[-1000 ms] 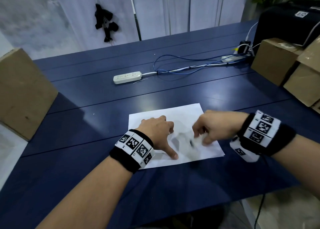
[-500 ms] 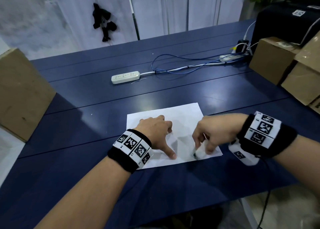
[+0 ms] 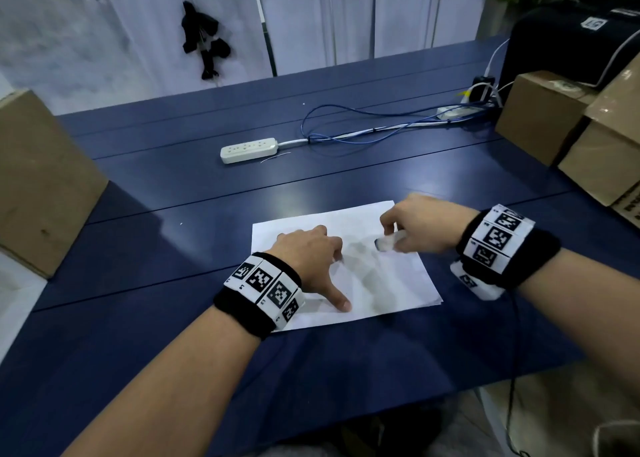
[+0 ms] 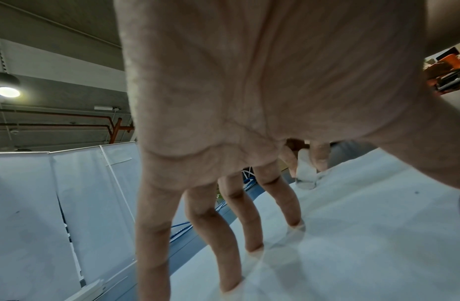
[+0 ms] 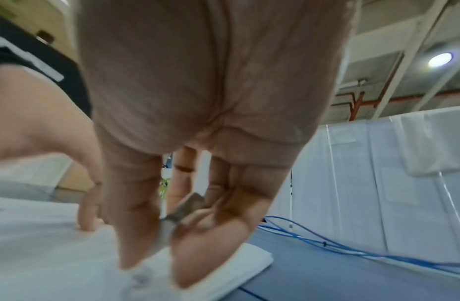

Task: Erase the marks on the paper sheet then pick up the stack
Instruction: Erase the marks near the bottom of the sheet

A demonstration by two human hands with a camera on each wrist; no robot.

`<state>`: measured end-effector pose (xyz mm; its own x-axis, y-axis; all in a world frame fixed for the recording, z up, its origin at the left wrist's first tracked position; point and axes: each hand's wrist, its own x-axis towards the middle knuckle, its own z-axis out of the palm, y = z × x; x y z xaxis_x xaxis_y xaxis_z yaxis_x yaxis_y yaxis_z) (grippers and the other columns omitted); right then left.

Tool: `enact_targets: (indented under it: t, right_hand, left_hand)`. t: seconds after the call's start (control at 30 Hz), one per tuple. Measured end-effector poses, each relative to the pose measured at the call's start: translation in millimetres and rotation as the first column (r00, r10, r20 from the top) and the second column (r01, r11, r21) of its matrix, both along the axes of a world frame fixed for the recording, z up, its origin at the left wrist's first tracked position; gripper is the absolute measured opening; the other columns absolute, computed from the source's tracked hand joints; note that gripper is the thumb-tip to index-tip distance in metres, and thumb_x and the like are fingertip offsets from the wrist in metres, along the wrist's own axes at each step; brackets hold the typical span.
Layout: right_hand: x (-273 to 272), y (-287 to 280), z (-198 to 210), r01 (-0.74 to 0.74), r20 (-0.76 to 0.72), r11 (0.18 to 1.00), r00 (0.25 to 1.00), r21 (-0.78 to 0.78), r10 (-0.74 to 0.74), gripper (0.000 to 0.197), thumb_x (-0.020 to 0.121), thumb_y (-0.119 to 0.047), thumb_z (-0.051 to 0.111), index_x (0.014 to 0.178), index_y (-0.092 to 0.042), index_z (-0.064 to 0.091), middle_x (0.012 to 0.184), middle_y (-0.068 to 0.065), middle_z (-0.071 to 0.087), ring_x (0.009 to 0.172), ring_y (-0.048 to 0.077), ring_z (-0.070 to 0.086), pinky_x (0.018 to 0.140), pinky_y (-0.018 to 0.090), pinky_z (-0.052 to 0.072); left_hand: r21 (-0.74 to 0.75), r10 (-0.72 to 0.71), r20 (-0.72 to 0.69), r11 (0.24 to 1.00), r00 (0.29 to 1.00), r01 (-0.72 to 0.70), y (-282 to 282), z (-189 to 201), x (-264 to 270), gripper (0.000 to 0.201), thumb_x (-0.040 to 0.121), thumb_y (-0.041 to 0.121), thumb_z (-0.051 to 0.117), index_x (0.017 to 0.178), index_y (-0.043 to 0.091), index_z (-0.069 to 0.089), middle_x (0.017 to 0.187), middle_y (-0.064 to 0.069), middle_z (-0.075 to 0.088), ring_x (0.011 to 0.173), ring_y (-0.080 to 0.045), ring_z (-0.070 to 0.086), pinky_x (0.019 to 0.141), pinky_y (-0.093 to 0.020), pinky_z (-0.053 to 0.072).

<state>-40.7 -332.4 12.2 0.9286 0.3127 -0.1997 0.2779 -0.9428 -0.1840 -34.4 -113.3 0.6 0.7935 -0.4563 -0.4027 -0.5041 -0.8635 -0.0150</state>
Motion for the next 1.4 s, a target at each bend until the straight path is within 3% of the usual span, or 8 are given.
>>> enact_targets:
  t: [0.23, 0.43, 0.6, 0.8, 0.93, 1.03, 1.23, 1.4]
  right_hand:
    - [-29.8, 8.1, 4.3, -0.212, -0.306, 0.977, 0.929, 0.025, 0.21, 0.024, 0.072, -0.022, 0.078, 0.095, -0.026, 0.071, 0.073, -0.01, 0.061, 0.069, 0.007, 0.055, 0.067, 0.027, 0.049]
    - [1.4, 1.3, 1.8, -0.015, -0.016, 1.0, 1.0, 0.007, 0.015, 0.019, 0.081, -0.039, 0.068, 0.091, -0.023, 0.065, 0.07, -0.011, 0.055, 0.081, 0.023, 0.059, 0.073, 0.035, 0.054]
    - [-25.6, 4.1, 0.0, -0.188, -0.279, 0.982, 0.942, 0.027, 0.189, 0.024, 0.072, -0.024, 0.077, 0.095, -0.027, 0.071, 0.071, -0.013, 0.058, 0.069, 0.004, 0.054, 0.067, 0.026, 0.049]
    - [8.6, -3.2, -1.2, 0.029, -0.037, 0.999, 0.999, 0.015, -0.029, 0.018, 0.077, -0.035, 0.073, 0.089, -0.024, 0.067, 0.077, -0.009, 0.06, 0.083, 0.022, 0.062, 0.075, 0.036, 0.054]
    - [-9.5, -3.8, -1.3, -0.091, -0.187, 0.994, 0.977, 0.064, 0.101, 0.012, 0.074, -0.026, 0.075, 0.081, -0.027, 0.065, 0.069, -0.007, 0.06, 0.065, 0.011, 0.056, 0.063, 0.03, 0.049]
    - [-20.6, -2.0, -1.8, -0.137, -0.33, 0.989, 0.932, 0.06, 0.149, 0.02, 0.073, -0.021, 0.078, 0.092, -0.025, 0.071, 0.074, -0.005, 0.063, 0.05, 0.003, 0.055, 0.056, 0.026, 0.05]
    - [5.9, -7.2, -7.3, 0.018, -0.045, 0.998, 0.999, 0.059, -0.015, 0.021, 0.078, -0.039, 0.07, 0.088, -0.022, 0.065, 0.072, -0.009, 0.062, 0.077, 0.02, 0.061, 0.068, 0.032, 0.052]
    - [-25.1, 0.4, -3.3, -0.194, -0.345, 0.979, 0.916, 0.068, 0.206, 0.026, 0.071, -0.022, 0.081, 0.095, -0.026, 0.073, 0.074, -0.01, 0.063, 0.072, 0.016, 0.064, 0.07, 0.035, 0.056]
  left_hand:
    - [-0.005, 0.009, 0.003, 1.0, 1.0, -0.009, 1.7, -1.4, -0.1, 0.09, 0.051, 0.077, 0.08, 0.126, 0.033, 0.055, 0.117, 0.006, 0.048, 0.104, -0.023, 0.056, 0.085, -0.038, 0.043]
    - [0.003, 0.009, 0.006, 1.0, 1.0, -0.009, 1.0, -0.2, -1.8, 0.088, 0.052, 0.078, 0.079, 0.125, 0.034, 0.055, 0.116, 0.007, 0.048, 0.104, -0.022, 0.056, 0.088, -0.04, 0.046]
    - [0.004, 0.01, 0.005, 1.0, 1.0, -0.01, 1.1, -0.6, -0.7, 0.09, 0.052, 0.078, 0.079, 0.126, 0.033, 0.055, 0.117, 0.006, 0.049, 0.103, -0.022, 0.057, 0.087, -0.039, 0.046]
    - [0.003, 0.004, 0.006, 1.0, 1.0, -0.004, 0.6, 0.7, -2.1, 0.089, 0.053, 0.077, 0.08, 0.125, 0.032, 0.055, 0.117, 0.005, 0.049, 0.103, -0.023, 0.057, 0.087, -0.039, 0.045]
    - [0.0, 0.007, 0.017, 1.0, 1.0, -0.007, 2.2, -1.4, -0.6, 0.09, 0.051, 0.079, 0.079, 0.125, 0.033, 0.055, 0.118, 0.006, 0.049, 0.103, -0.023, 0.057, 0.089, -0.041, 0.046]
    - [0.007, 0.003, 0.005, 1.0, 1.0, -0.003, 1.3, -2.0, -0.3, 0.09, 0.052, 0.078, 0.079, 0.125, 0.032, 0.054, 0.118, 0.006, 0.049, 0.103, -0.022, 0.057, 0.09, -0.041, 0.047]
    - [0.004, -0.004, 0.018, 1.0, 1.0, 0.004, 1.8, -0.8, -1.7, 0.09, 0.052, 0.079, 0.079, 0.126, 0.033, 0.055, 0.117, 0.006, 0.049, 0.104, -0.022, 0.057, 0.085, -0.039, 0.045]
    - [0.0, 0.005, 0.013, 1.0, 1.0, -0.005, 2.6, -2.0, -1.1, 0.092, 0.051, 0.079, 0.079, 0.127, 0.033, 0.054, 0.118, 0.006, 0.049, 0.104, -0.023, 0.057, 0.092, -0.043, 0.048]
